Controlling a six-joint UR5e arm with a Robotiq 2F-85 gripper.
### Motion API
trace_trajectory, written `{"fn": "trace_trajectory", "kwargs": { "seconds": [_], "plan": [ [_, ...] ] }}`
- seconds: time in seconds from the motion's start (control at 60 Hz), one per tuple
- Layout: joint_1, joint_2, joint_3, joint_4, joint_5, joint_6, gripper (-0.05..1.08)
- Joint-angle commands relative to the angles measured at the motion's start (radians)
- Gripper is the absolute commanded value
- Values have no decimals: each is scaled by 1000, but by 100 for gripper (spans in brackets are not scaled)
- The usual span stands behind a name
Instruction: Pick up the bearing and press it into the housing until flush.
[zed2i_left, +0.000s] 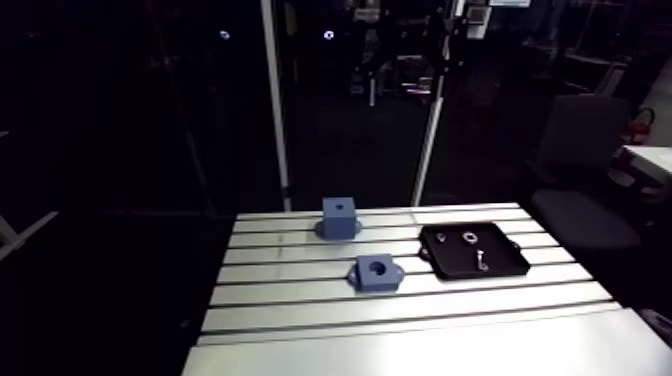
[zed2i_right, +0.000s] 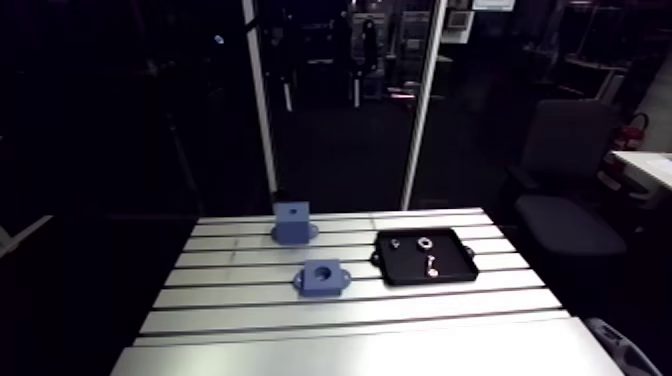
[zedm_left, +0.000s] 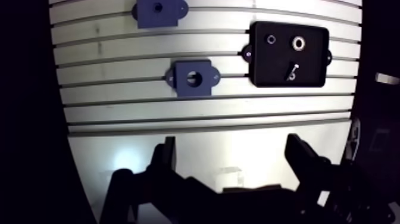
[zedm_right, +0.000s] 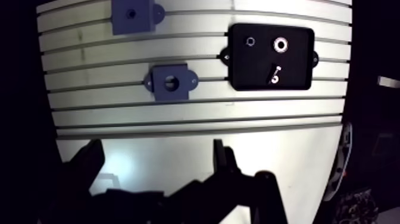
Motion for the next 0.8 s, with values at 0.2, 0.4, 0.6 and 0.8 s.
{"fn": "trace_trajectory", "kwargs": {
  "seconds": [0.2,0.4,0.6,0.8],
  "plan": [
    [-191,48,73,-151,8,-244,0],
    [-255,123,106,-277,23,-284,0],
    [-319,184,146,-336,61,-291,1],
    [-346,216,165,-403,65,-313,1]
  ]
}}
